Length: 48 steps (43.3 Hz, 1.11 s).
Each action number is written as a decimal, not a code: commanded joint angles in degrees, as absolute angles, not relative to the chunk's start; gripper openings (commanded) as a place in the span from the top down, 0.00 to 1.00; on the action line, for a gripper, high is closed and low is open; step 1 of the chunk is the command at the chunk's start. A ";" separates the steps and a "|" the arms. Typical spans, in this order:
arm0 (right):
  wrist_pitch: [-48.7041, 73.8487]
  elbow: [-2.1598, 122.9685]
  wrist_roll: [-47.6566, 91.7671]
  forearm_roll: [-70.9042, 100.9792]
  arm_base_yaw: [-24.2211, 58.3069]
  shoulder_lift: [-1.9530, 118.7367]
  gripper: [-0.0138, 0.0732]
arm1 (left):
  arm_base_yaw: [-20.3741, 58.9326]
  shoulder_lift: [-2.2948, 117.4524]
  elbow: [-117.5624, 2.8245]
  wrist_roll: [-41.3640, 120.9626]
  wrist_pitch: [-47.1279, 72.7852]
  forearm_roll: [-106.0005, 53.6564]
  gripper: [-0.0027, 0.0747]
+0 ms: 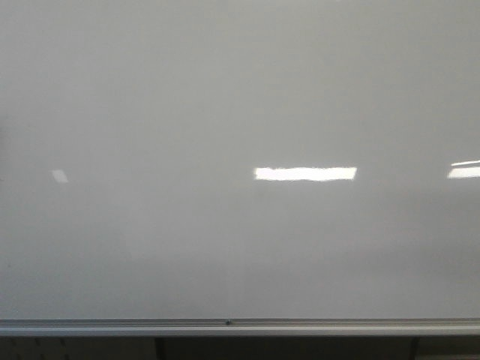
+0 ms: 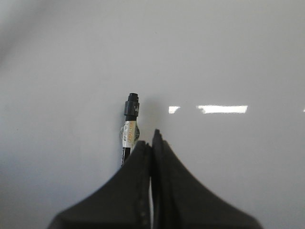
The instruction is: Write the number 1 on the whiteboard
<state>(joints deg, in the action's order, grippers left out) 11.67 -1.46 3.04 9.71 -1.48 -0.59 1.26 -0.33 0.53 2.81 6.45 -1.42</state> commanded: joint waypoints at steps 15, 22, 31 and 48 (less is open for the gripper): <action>7.18 -0.33 2.94 9.50 -1.45 -1.57 0.91 | 1.19 -0.56 1.91 2.46 1.62 -2.07 0.99; 7.18 -0.33 2.94 9.50 -1.45 -1.57 0.91 | 1.19 -0.56 1.91 2.46 1.62 -2.07 0.99; 7.18 -0.33 2.94 9.50 -1.45 -1.57 0.91 | 1.19 -0.56 1.91 2.46 1.62 -2.07 0.99; 6.07 -0.27 2.94 9.54 -1.45 -1.57 0.91 | 1.19 -0.56 1.80 2.46 0.78 -2.07 0.99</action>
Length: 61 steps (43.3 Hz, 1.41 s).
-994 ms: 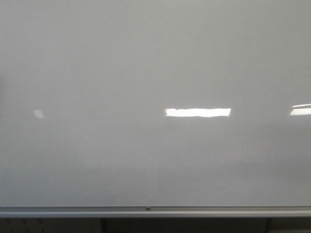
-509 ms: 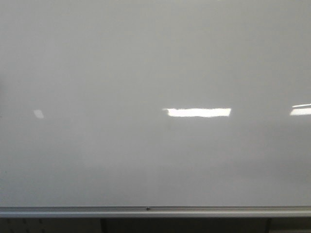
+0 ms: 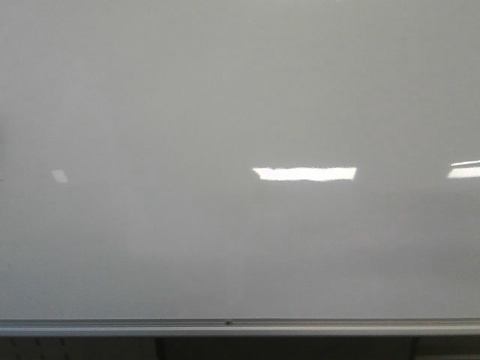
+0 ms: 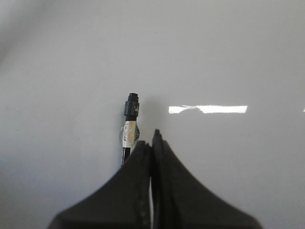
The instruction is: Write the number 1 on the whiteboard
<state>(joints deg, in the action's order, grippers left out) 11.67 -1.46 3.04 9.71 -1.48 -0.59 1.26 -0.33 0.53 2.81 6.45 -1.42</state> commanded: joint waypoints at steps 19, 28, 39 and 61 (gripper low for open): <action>5.85 9.61 2.94 9.79 -1.45 -1.07 0.91 | 0.84 0.05 -3.60 2.46 -11.73 -4.23 0.99; 17.49 22.99 2.82 12.70 -1.51 5.82 0.91 | 0.84 7.62 -14.84 2.46 3.79 -0.95 0.99; 17.76 29.49 3.05 12.43 -1.51 17.60 0.91 | 0.84 19.88 -21.50 2.46 10.87 0.71 0.99; 16.35 29.42 3.05 12.43 -1.51 19.46 0.29 | 0.84 21.31 -21.50 2.46 9.52 0.00 0.18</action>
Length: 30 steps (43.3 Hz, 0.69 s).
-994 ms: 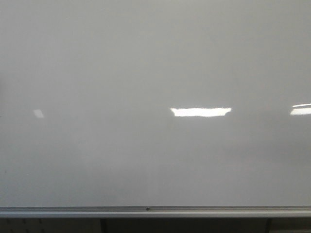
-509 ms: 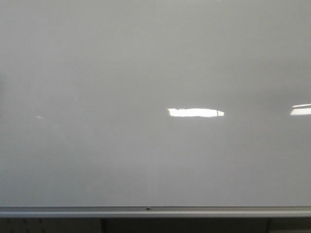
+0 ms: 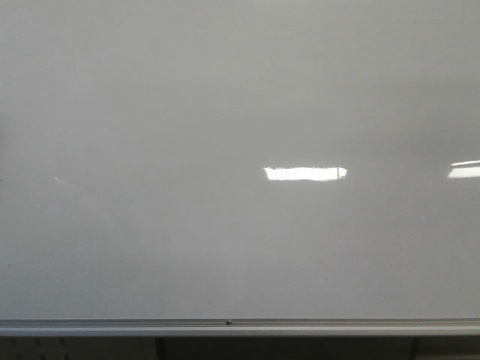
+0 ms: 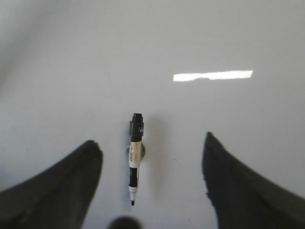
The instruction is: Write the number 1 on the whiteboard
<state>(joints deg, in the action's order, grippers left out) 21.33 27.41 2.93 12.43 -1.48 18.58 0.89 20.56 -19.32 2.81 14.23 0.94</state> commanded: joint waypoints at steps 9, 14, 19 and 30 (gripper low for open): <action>16.35 29.42 3.05 12.43 -1.51 19.46 0.30 | 0.84 23.69 -21.50 2.46 9.23 1.20 0.18; 16.35 29.42 3.05 12.43 -1.51 19.46 0.30 | 0.84 29.66 -21.50 2.46 4.62 5.90 0.18; 16.35 29.42 3.05 12.43 -1.51 19.46 0.30 | 0.84 37.31 -22.35 2.46 0.44 7.64 0.18; 16.35 29.42 3.05 12.43 -1.51 19.46 0.30 | -0.95 55.77 -25.03 2.46 -4.84 8.03 0.18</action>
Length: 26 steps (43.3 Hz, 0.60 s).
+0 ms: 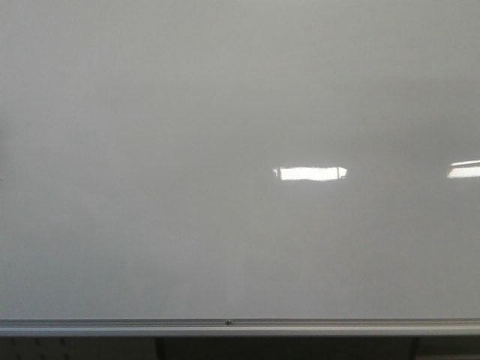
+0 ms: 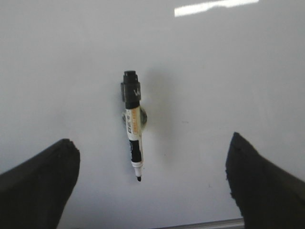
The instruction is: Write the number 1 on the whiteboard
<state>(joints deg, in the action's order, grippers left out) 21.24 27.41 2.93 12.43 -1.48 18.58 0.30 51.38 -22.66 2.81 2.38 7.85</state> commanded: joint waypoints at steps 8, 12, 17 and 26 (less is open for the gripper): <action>16.34 29.31 3.05 12.43 -1.51 19.46 0.30 | -4.94 66.45 -25.10 2.46 -11.64 7.65 0.18; 16.34 29.31 3.05 12.43 -1.51 19.46 0.30 | -4.97 70.79 -25.10 2.46 -16.46 8.06 0.18; 16.34 29.31 3.05 12.43 -1.51 19.46 0.30 | -4.97 76.94 -25.10 2.46 -22.74 8.44 0.18; 16.34 29.31 3.05 12.43 -1.51 19.46 0.30 | -5.86 86.54 -26.45 3.00 -28.22 8.44 0.18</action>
<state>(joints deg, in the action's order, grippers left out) 21.24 27.41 2.93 12.43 -1.48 18.58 -5.13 84.95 -24.10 2.93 -22.30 8.75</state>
